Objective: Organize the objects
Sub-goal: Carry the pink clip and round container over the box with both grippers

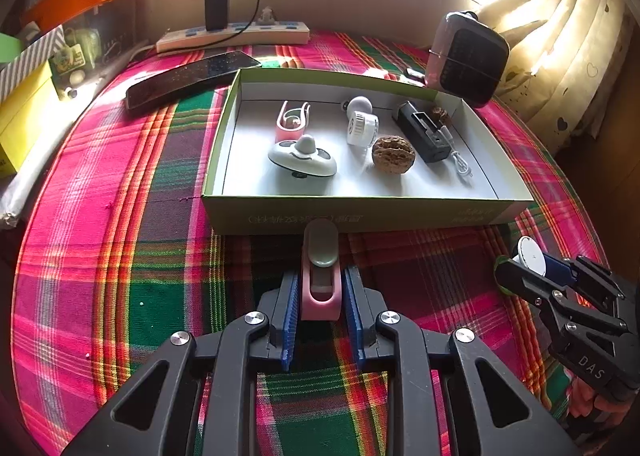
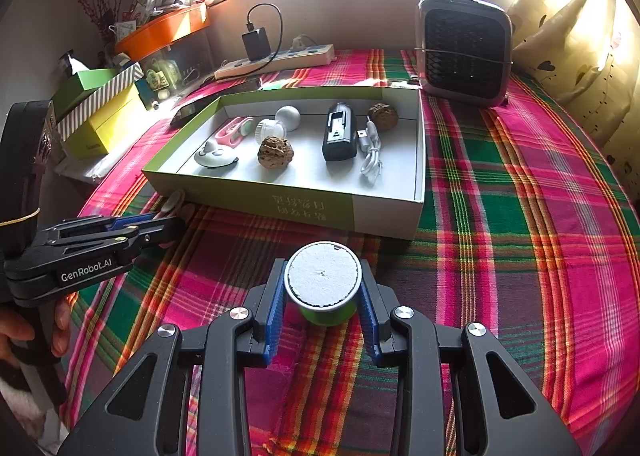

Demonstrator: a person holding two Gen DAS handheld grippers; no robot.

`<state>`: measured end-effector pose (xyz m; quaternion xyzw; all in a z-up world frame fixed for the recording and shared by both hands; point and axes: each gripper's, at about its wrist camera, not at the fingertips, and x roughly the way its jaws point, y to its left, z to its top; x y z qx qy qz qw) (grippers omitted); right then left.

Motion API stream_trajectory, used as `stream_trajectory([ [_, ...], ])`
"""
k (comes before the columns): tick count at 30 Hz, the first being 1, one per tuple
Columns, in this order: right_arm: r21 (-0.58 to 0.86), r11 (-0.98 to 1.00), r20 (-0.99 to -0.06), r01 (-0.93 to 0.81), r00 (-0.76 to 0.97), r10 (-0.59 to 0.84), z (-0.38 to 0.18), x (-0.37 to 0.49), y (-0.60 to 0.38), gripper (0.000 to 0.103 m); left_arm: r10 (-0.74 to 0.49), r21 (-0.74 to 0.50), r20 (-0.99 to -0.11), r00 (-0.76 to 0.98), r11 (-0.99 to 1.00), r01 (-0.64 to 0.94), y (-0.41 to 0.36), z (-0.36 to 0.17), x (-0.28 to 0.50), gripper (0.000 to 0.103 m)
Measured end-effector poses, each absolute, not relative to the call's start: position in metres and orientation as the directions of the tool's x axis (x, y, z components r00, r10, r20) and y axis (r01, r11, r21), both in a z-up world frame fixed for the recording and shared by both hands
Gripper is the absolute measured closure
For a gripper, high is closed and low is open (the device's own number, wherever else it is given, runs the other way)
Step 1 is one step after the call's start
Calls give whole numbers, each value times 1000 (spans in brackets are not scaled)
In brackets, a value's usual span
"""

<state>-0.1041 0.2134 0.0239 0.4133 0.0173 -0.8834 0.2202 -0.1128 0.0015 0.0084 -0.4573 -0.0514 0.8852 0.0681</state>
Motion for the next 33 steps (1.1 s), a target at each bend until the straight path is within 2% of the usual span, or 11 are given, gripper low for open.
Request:
stream_trajectory([
  [6, 150, -902, -739, 405, -561, -375, 24, -104, 212, 69, 149, -131, -802, -578, -989, -74, 2, 8, -112, 87],
  [19, 150, -900, -738, 410, -560, -377, 25, -102, 210, 69, 150, -131, -802, -578, -989, -74, 3, 8, -109, 87],
  [33, 161, -888, -714, 431, -570, -406, 40, -93, 205, 69, 174, -131, -761, -625, -985, -114, 5, 31, -95, 87],
])
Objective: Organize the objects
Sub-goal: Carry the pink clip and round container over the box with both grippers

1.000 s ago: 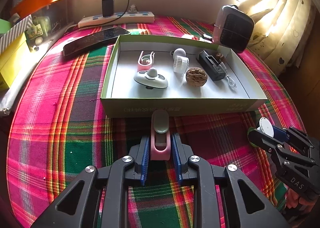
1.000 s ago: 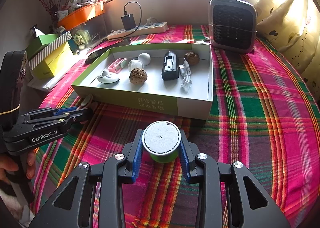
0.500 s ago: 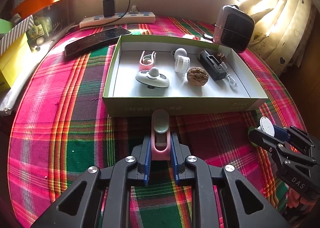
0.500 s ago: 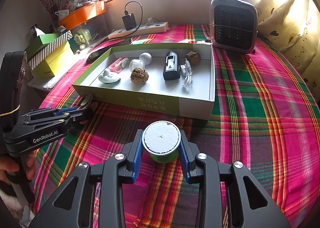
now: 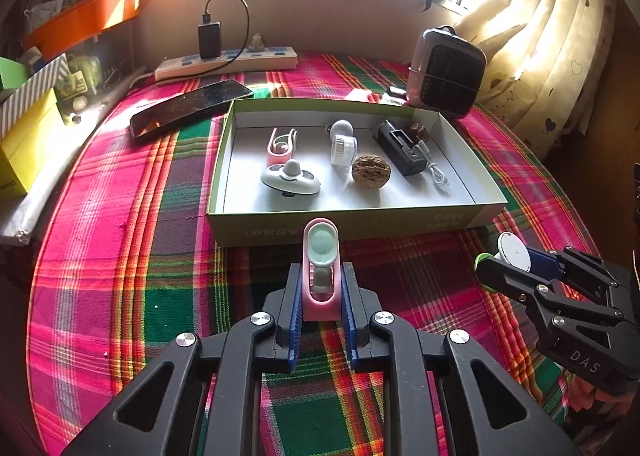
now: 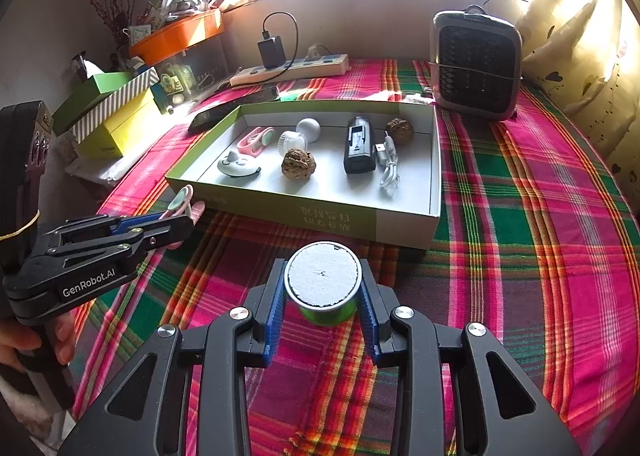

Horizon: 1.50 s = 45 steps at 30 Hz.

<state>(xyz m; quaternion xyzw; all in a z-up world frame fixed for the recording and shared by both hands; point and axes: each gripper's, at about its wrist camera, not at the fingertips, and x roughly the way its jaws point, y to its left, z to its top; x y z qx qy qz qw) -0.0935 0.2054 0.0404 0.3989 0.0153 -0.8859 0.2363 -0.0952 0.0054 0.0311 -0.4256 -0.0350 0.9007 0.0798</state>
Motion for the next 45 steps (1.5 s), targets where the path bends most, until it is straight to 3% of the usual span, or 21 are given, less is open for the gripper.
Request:
stream_trajectory([
  [26, 222, -882, -659, 416, -603, -450, 74, -139, 208, 69, 253, -173, -731, -634, -967, -187, 11, 50, -118, 87],
  [45, 340, -852, -705, 397, -492, -511, 36, -192, 209, 69, 258, -158, -767, -588, -963, -218, 24, 37, -163, 87],
])
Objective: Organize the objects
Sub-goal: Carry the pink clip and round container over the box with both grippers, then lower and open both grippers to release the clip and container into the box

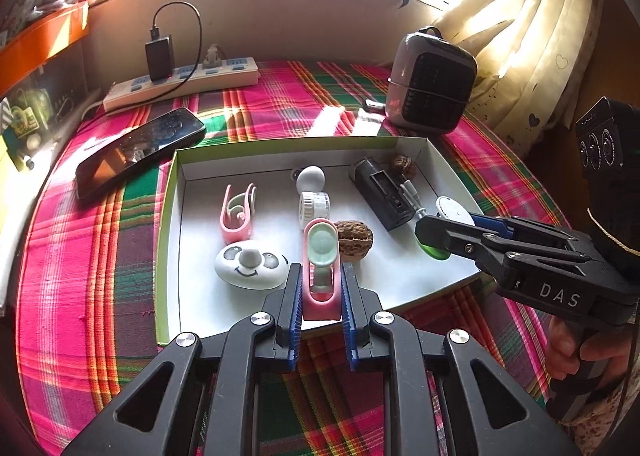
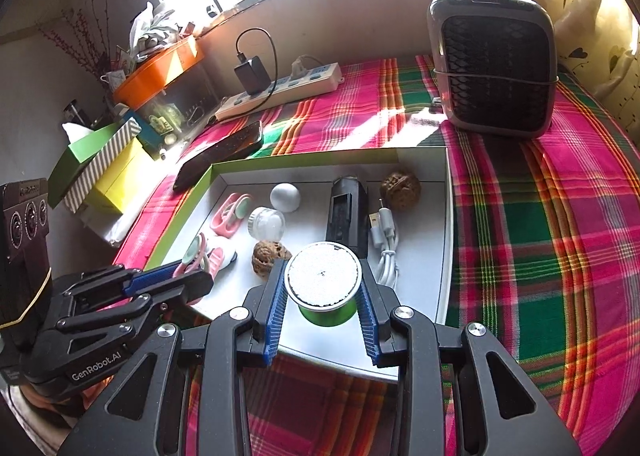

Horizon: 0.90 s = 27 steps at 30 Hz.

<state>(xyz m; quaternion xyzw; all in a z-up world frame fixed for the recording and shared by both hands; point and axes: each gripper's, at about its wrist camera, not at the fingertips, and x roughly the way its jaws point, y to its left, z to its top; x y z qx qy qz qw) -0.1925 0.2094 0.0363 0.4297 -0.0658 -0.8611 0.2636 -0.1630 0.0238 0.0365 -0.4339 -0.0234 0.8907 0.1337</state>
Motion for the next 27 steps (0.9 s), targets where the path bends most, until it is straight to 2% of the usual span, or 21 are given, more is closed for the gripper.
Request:
stream_trajectory([
  [18, 157, -891, -749, 427, -536, -389, 27, -190, 192, 69, 261, -172, -790, -555, -963, -209, 27, 22, -177, 87],
  [27, 145, -891, -750, 431, -539, -383, 27, -188, 189, 69, 257, -171, -794, -551, -964, -203, 27, 20, -180, 87],
])
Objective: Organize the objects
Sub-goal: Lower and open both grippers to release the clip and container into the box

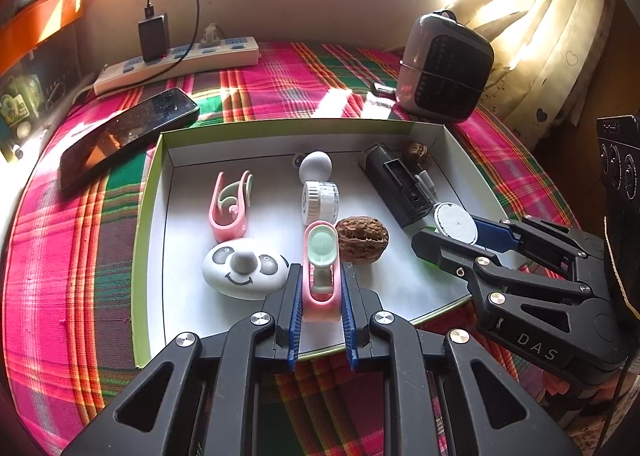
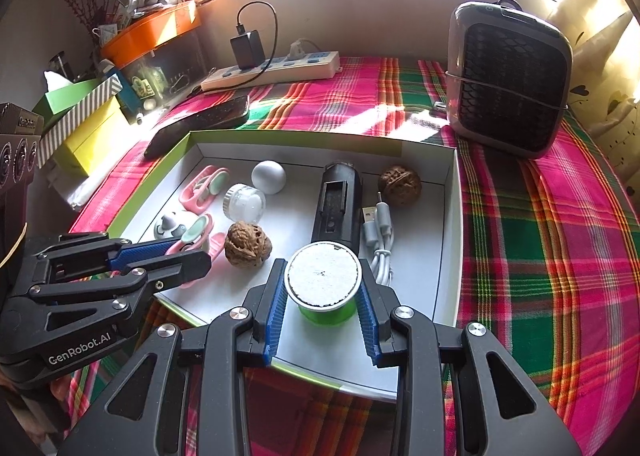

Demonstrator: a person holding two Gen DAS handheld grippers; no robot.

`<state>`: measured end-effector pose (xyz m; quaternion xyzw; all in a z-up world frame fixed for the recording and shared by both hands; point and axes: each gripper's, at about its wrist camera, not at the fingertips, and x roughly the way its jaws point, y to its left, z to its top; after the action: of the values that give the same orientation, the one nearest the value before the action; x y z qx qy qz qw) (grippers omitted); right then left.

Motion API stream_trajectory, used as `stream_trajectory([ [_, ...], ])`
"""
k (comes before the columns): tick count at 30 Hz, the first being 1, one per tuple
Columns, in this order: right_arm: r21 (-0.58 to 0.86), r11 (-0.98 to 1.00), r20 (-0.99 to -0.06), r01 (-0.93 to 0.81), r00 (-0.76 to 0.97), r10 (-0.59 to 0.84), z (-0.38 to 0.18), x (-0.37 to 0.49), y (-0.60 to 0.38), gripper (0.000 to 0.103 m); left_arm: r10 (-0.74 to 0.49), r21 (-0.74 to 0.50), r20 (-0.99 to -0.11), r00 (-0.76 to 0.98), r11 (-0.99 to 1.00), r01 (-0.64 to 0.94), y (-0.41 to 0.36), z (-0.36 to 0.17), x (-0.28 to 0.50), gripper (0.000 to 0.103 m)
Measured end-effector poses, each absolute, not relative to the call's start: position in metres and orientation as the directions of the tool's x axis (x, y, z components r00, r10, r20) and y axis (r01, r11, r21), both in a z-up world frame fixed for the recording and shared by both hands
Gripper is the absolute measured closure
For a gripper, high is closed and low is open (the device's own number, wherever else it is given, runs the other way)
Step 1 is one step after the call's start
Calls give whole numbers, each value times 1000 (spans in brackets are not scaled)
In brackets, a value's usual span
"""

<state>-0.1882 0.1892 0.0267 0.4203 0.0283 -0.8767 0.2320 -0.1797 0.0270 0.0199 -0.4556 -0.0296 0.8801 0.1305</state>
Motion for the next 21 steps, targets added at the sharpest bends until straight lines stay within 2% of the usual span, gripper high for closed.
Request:
stream_trajectory([
  [21, 142, -895, -754, 423, -540, -374, 27, -186, 189, 69, 236, -158, -801, -551, -970, -185, 25, 19, -180, 83],
])
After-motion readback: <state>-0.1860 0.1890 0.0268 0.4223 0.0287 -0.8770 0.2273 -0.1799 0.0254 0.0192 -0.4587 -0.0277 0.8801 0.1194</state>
